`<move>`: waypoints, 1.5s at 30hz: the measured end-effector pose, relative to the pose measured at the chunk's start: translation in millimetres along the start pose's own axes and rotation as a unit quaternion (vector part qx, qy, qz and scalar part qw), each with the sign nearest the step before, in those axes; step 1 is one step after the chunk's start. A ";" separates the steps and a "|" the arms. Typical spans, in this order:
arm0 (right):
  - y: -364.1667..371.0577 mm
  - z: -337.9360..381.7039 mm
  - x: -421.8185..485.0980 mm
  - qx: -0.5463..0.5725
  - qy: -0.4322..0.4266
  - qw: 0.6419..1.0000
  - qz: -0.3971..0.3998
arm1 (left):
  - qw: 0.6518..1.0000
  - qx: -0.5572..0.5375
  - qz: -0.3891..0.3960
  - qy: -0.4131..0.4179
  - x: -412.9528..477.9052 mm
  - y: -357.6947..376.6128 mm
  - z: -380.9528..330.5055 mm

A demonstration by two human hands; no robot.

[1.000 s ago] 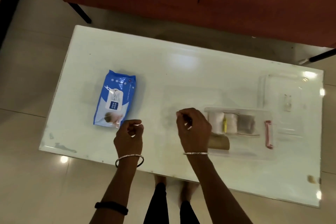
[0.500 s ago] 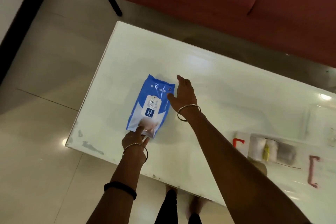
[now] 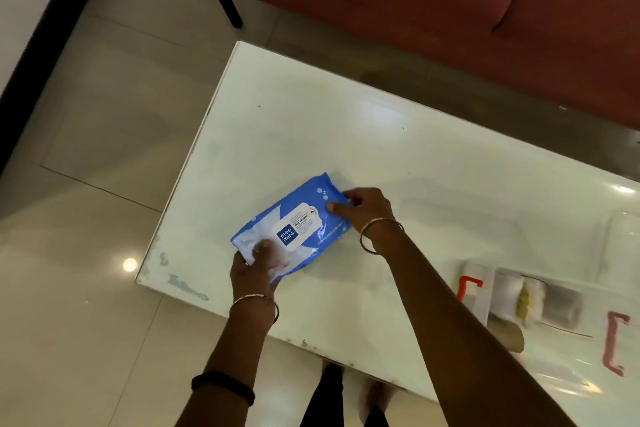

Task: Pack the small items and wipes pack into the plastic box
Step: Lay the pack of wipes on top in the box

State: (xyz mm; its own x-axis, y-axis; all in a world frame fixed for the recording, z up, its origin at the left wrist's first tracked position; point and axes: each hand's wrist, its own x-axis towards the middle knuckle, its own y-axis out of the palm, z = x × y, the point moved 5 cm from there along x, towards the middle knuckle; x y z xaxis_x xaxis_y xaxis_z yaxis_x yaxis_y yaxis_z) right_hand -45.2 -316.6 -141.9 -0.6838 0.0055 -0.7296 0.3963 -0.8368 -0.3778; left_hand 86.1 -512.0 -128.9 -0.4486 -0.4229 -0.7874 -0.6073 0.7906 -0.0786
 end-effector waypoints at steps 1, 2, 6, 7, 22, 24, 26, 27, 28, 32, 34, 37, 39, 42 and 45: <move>-3.7 -8.3 -7.5 0.023 0.011 1.000 0.009 | 1.000 0.016 0.009 0.008 -1.3 -2.6 -2.7; -8.3 -17.3 -16.4 0.047 0.021 0.999 0.012 | 0.999 0.032 0.021 0.020 -3.2 -2.8 -5.4; -28.8 -50.7 -56.7 0.196 0.059 0.979 -0.022 | 0.996 0.034 0.057 0.061 -19.6 6.3 -18.3; -35.2 -56.6 -67.8 0.225 0.060 0.972 -0.030 | 0.995 0.030 0.071 0.065 -25.7 11.5 -20.1; -206.7 -173.1 -214.0 0.373 0.011 0.905 -0.202 | 0.935 0.188 0.276 0.121 -162.7 171.8 38.9; -228.7 -201.5 -225.8 0.364 0.031 0.902 -0.231 | 0.931 0.221 0.262 0.124 -180.4 191.3 64.0; -245.8 -227.2 -230.1 0.344 0.055 0.903 -0.251 | 0.923 0.268 0.244 0.128 -192.0 205.4 85.1; -253.6 -239.1 -229.9 0.327 0.070 0.906 -0.258 | 0.914 0.301 0.237 0.133 -197.1 212.6 93.6; -260.4 -250.0 -228.3 0.309 0.083 0.910 -0.263 | 0.901 0.338 0.229 0.145 -202.4 219.7 99.8; -275.6 -280.1 -212.3 0.230 0.129 0.925 -0.274 | 0.845 0.457 0.177 0.215 -220.0 243.9 118.2; -279.6 -284.4 -202.2 0.173 0.137 0.935 -0.279 | 0.817 0.511 0.147 0.226 -224.3 252.6 125.0; -281.7 -278.9 -187.6 0.073 0.126 0.948 -0.281 | 0.764 0.593 0.122 0.225 -223.6 263.3 131.9; -278.1 -275.0 -179.2 0.017 0.130 0.952 -0.276 | 0.732 0.633 0.109 0.229 -223.8 270.4 134.7; -271.2 -274.9 -170.5 -0.013 0.152 0.951 -0.269 | 0.709 0.662 0.091 0.224 -224.8 276.6 136.8; -268.1 -277.7 -167.2 -0.046 0.175 0.948 -0.260 | 0.703 0.669 0.076 0.229 -223.5 276.2 138.7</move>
State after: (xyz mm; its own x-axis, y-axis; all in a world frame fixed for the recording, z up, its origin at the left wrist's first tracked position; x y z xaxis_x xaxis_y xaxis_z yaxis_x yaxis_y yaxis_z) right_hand 133.0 58.9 -76.9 -0.5629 0.5997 -0.5688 0.1231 -0.6197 -0.7751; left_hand 109.5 -137.7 -59.5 -0.7918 -0.1450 -0.5934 0.4928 0.4223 -0.7608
